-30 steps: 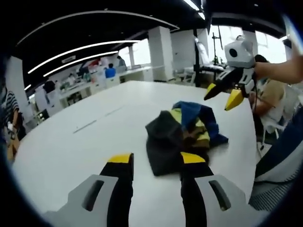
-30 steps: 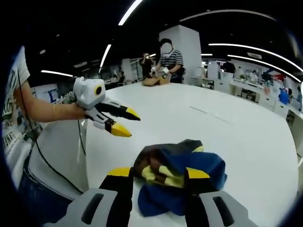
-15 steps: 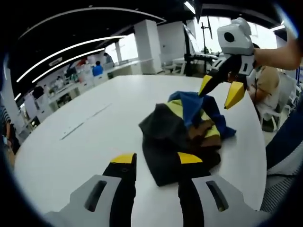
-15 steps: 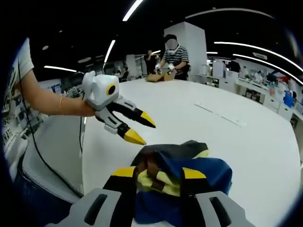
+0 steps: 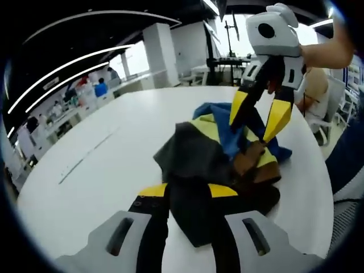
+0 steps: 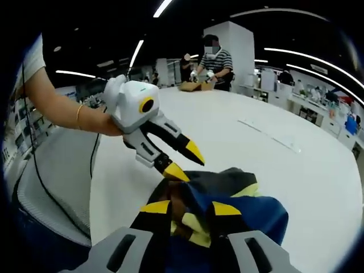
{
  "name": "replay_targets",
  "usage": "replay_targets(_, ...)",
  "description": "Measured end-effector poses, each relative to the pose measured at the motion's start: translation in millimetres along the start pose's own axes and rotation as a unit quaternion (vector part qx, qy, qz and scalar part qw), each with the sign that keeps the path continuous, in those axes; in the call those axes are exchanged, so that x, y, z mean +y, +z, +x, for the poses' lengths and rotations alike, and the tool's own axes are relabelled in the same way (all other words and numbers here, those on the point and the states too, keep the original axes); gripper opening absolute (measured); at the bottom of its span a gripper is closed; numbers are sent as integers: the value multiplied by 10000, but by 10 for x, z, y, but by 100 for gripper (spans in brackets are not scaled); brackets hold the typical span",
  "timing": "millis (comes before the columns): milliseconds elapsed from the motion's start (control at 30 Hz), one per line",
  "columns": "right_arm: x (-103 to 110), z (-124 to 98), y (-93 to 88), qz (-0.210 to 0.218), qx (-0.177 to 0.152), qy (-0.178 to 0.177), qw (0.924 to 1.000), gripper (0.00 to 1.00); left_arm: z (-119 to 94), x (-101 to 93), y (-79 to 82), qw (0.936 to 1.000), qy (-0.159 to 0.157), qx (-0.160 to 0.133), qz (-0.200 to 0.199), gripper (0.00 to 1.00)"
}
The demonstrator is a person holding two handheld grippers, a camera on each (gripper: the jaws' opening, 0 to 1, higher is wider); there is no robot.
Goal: Fold the garment on the visible template until the final outline fits inside the template.
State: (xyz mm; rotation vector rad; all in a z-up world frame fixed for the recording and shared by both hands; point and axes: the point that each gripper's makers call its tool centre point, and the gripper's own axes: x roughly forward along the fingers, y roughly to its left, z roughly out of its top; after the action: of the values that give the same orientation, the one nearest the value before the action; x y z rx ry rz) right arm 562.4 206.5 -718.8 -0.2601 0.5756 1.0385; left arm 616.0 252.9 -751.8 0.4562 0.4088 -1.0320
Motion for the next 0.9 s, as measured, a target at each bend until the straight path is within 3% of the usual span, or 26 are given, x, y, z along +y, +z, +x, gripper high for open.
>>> replay_targets(200,-40,39,-20,-110,65,-27,9999,15,110,-75,54,9994,-248,6,230,21)
replay_targets(267,-49,46,-32,-137,102,-39,9998,13,141,-118,63,9987,-407,23,299,17)
replay_targets(567,-88,26,-89,-458,258,-181,9985,0,143,-179,121,9964,-498,2,682,1)
replay_targets(767,-91,12,-85,-569,250,-207,9979,0,80,-160,136,9974,-410,16,590,0)
replay_targets(900,-68,-52,11,-473,36,-180,9987,0,-36,-129,197,9987,-300,-93,396,0)
